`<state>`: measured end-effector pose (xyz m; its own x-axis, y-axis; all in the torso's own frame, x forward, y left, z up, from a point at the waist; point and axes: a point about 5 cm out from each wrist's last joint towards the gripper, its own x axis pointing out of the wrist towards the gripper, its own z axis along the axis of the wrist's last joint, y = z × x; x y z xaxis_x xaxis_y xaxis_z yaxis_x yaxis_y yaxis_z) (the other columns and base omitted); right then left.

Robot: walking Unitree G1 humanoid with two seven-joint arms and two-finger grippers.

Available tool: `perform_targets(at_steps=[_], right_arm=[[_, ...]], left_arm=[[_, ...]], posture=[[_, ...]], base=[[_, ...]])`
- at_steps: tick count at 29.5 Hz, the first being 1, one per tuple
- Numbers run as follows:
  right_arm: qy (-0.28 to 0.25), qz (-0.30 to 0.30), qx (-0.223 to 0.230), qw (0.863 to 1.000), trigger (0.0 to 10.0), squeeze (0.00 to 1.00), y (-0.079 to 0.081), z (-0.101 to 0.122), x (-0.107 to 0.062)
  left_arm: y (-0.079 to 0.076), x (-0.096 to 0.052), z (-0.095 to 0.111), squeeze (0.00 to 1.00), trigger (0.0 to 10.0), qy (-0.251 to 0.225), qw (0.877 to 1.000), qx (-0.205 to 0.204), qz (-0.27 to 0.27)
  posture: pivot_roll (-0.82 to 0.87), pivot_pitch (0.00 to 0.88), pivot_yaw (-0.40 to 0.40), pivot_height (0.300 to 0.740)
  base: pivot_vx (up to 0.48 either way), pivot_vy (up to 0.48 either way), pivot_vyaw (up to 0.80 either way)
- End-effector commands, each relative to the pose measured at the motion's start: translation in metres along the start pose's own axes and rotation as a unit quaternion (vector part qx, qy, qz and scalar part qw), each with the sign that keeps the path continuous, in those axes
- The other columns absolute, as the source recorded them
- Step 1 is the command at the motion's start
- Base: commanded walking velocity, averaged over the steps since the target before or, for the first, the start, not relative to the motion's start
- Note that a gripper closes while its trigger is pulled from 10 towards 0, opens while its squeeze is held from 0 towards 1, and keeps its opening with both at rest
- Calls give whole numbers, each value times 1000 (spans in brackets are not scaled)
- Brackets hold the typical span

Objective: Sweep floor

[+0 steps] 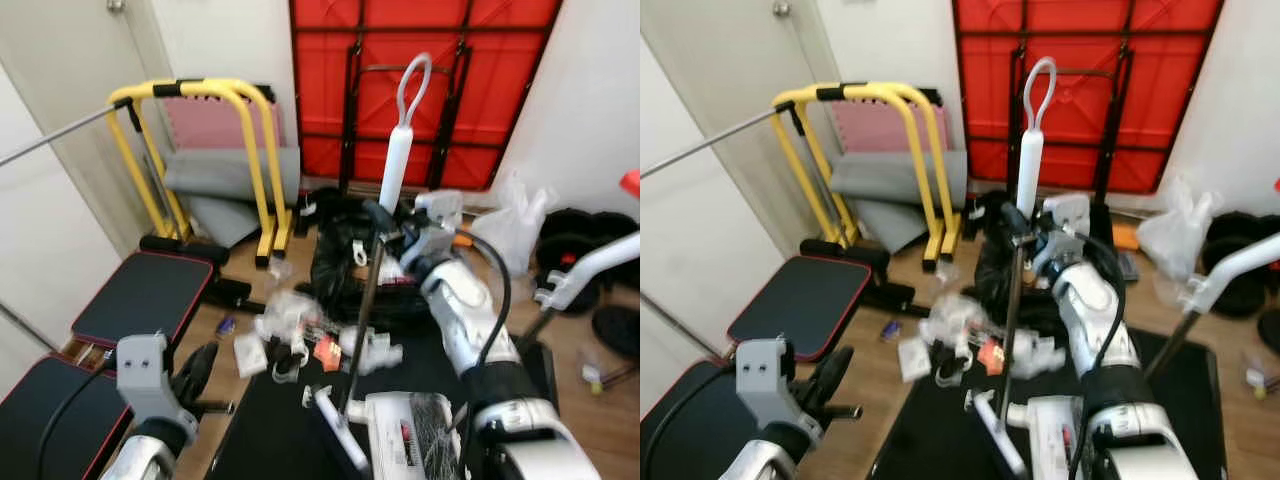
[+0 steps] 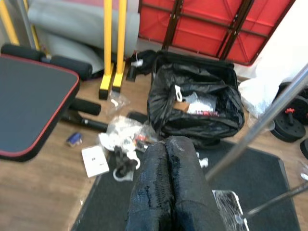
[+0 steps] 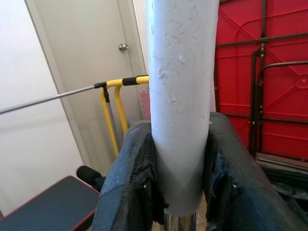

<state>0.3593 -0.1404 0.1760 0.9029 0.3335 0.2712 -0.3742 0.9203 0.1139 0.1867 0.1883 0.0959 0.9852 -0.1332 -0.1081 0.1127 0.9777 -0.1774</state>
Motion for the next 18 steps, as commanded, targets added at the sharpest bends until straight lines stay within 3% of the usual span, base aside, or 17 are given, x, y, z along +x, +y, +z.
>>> perform_targets(at_steps=[1,5,11,18], right_arm=[[-46,1,0,999,10000,0,0,18,8],[-59,-18,2,998,10000,0,-8,24,14],[-90,-91,4,992,10000,0,-29,41,24],[-117,-147,19,982,10000,0,-42,48,24]], left_arm=[[0,-3,0,0,10000,6,1000,3,3],[-1,-9,-1,0,10000,12,1000,0,6],[-2,-33,1,0,10000,35,999,2,14],[-1,-44,2,0,10000,46,999,3,20]], posture=[[-35,169,5,740],[-27,197,10,740],[15,276,19,740],[26,307,20,740]], base=[[0,0,0],[0,0,0],[0,0,0],[0,0,0]])
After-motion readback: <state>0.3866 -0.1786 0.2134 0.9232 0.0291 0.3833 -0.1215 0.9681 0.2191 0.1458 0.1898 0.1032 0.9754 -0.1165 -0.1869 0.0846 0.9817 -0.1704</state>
